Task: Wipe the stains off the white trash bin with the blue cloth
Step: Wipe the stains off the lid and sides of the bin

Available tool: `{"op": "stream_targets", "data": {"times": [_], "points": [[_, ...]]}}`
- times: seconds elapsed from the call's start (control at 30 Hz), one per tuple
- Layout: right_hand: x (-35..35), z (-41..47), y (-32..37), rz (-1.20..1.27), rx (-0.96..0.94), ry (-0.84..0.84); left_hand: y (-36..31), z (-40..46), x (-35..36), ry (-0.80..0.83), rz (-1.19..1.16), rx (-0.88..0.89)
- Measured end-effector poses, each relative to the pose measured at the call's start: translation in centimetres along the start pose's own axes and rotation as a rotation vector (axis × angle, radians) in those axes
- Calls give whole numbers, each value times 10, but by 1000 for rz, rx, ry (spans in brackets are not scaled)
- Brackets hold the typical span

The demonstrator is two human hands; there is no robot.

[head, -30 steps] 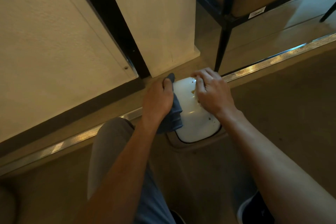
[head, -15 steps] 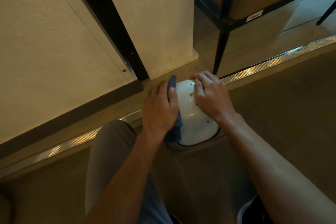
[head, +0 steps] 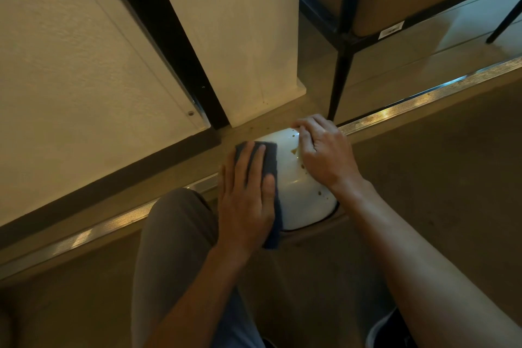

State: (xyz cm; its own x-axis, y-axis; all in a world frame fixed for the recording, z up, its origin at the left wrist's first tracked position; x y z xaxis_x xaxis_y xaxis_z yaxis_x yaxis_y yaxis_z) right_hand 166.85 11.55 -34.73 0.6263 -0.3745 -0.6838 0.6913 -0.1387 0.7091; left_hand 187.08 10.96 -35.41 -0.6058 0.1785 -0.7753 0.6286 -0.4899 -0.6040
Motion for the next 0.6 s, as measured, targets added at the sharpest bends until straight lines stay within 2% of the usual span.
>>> {"op": "stream_targets", "data": {"times": [0.07, 0.17, 0.23, 0.3, 0.4, 0.5, 0.6], "points": [[-1, 0, 2, -17, 4, -7, -7, 36, -9, -19, -130, -114], [-1, -1, 6, -27, 19, -17, -19, 85, -12, 80, -109, -253], [0, 0, 7, -22, 34, -19, -27, 93, -11, 71, 25, -224], [1, 1, 5, -31, 43, -28, -28, 73, -4, 7, 131, -117], [4, 3, 0, -34, 37, -34, -26, 14, 7, -29, 138, -6], [5, 3, -5, -13, 21, -26, -14, -22, 11, -18, 95, 50], [5, 2, -6, 13, 9, -19, -5, -5, 2, -57, -166, -67]]}}
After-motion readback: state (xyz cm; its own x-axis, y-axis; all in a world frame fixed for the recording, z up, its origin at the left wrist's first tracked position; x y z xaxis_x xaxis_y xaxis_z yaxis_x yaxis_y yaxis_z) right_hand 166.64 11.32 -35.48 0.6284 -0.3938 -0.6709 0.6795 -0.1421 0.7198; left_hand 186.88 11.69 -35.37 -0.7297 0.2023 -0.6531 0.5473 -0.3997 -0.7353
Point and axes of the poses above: each hand's wrist, its own z-axis towards the middle knuckle, its own x-axis out of the palm, y = z × x, the point moved 1 cm from there along z, towards the middle knuckle, and after that the axes turned 5 degrees about -z, right-handed, at the moved point
